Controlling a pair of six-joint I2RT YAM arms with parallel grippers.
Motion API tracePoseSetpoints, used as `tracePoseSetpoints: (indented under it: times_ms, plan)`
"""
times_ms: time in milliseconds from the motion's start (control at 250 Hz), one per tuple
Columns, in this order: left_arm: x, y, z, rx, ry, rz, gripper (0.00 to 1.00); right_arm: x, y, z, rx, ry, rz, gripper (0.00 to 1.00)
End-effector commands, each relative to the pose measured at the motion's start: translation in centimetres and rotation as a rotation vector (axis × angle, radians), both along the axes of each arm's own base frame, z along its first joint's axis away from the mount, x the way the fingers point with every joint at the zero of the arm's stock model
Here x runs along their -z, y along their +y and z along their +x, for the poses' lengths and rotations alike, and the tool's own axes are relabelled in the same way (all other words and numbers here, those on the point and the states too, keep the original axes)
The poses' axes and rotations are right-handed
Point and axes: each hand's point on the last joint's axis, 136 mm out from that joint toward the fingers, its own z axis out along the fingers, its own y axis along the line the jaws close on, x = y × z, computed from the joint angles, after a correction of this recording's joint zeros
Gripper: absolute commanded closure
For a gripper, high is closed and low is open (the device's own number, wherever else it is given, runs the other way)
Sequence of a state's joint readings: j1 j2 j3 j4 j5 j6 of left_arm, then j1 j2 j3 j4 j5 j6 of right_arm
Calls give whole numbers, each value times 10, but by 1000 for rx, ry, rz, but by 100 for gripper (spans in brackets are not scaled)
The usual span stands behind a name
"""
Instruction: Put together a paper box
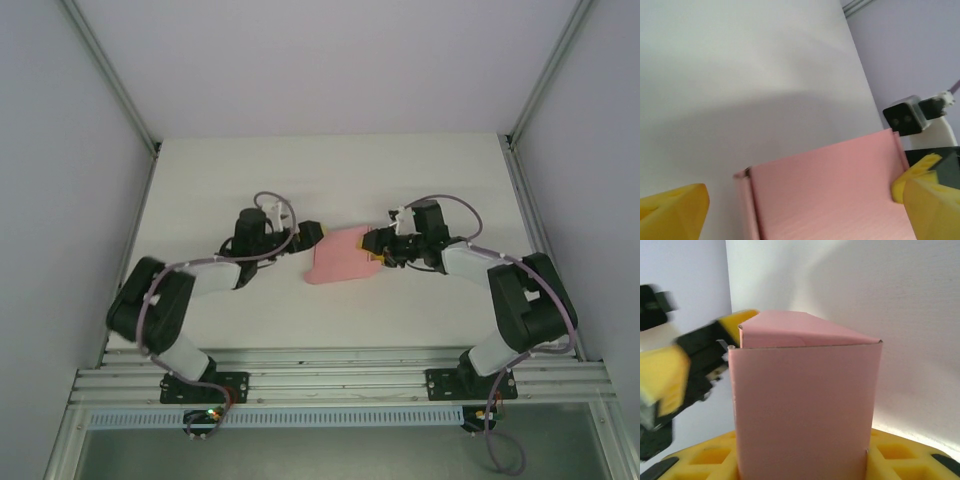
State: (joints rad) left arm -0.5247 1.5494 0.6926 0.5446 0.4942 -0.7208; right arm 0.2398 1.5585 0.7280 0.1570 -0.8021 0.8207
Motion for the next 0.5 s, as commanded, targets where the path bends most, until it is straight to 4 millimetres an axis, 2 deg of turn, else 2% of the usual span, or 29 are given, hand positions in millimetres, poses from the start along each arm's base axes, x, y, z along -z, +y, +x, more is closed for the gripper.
tracePoseSetpoints:
  times_ms: [0,100,164,236,351,495]
  plan:
    - [-21,3,-20,68,-287,413,0,-6,-16,-2,98,128,8,56]
    - [-32,-10,-47,196,-571,658,0,-7,-28,-3,161,267,15,55]
    - [-29,-22,-67,314,-704,730,0,-9,-31,-5,192,358,57,52]
    - [-24,-31,-78,392,-818,826,0,-16,-29,-4,187,439,145,54]
    - [-14,-40,-82,442,-958,1007,0,-18,-29,-10,175,565,203,59]
    - [-8,-41,-64,396,-1064,1159,0,-24,-26,-17,146,629,229,61]
